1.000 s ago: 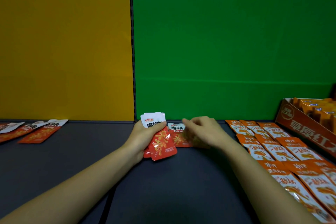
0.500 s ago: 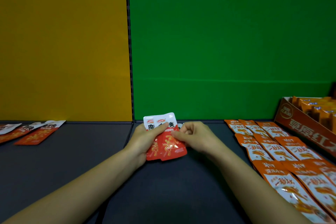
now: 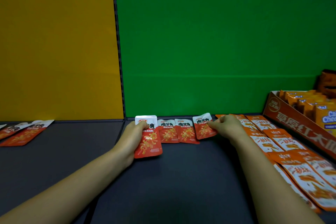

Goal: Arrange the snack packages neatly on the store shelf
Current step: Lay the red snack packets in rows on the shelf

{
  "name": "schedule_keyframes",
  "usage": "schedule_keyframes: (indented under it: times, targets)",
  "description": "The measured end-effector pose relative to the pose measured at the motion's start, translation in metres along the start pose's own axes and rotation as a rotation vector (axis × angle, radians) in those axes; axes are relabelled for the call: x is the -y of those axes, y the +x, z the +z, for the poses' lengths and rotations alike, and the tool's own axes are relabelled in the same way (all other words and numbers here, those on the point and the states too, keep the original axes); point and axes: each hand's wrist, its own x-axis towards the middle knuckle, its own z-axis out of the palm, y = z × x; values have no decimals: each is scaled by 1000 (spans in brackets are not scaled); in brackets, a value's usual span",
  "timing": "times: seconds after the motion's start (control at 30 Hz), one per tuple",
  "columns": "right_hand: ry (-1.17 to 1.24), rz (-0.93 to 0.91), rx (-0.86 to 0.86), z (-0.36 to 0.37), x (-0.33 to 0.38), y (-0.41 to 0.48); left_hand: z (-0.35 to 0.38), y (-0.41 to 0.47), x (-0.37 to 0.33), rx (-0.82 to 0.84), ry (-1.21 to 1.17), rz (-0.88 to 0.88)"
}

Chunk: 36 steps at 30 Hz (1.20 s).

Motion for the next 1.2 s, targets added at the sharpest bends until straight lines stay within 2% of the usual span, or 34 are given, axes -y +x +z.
schedule_keyframes:
  times: [0.1, 0.33, 0.53, 0.77, 0.9, 1.13, 1.2]
  targets:
    - [-157, -13, -9, 0, 1, -4, 1, -1, 2, 14, 40, 23]
    - [-358, -44, -81, 6, 0, -6, 4, -1, 8, 50, 165, 96]
    - [-420, -96, -185, 1, 8, -16, 7, -2, 14, 76, 282, 156]
    - [-431, -154, -185, -1, 19, -27, 13, -2, 21, -1, 809, 350]
    - [-422, -176, -180, -1, 21, -29, 20, -6, 24, -106, 1108, 447]
    - [-383, -274, -177, 3, 27, -34, 21, -7, 21, -194, 1362, 466]
    - [-374, -317, -165, 5, 29, -37, 15, -10, 17, -238, 1394, 542]
